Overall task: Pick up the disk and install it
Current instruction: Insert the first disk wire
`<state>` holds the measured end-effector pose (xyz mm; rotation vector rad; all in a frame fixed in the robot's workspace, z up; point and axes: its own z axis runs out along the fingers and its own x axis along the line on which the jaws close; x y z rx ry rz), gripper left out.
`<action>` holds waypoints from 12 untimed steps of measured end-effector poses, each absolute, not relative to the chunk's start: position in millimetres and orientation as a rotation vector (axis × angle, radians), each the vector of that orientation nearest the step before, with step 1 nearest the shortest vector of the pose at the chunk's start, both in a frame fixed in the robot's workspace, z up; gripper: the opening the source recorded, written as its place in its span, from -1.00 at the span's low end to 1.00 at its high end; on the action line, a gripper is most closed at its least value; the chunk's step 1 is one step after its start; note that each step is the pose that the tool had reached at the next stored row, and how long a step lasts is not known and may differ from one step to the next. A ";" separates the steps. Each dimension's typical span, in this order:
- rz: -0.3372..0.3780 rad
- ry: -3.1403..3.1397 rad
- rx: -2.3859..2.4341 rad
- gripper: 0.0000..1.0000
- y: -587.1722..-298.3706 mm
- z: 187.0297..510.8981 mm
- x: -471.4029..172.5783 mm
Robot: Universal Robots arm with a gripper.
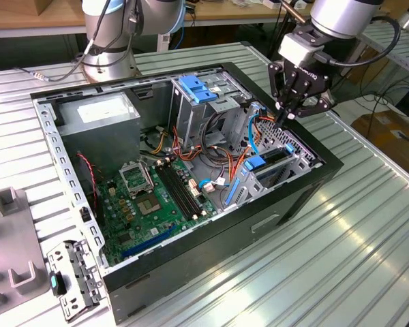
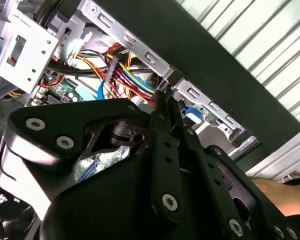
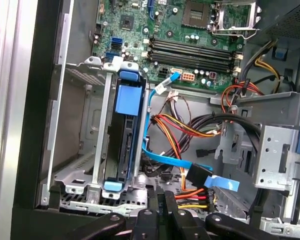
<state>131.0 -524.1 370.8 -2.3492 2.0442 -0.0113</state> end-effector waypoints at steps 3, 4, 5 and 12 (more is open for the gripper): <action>-0.012 2.089 -2.310 -0.67 -524.1 368.5 130.7; -0.012 2.108 -2.293 -0.67 -524.3 367.9 130.7; -0.013 2.114 -2.287 -0.67 -524.9 367.6 130.7; -0.012 2.116 -2.285 -0.67 -534.5 366.9 117.9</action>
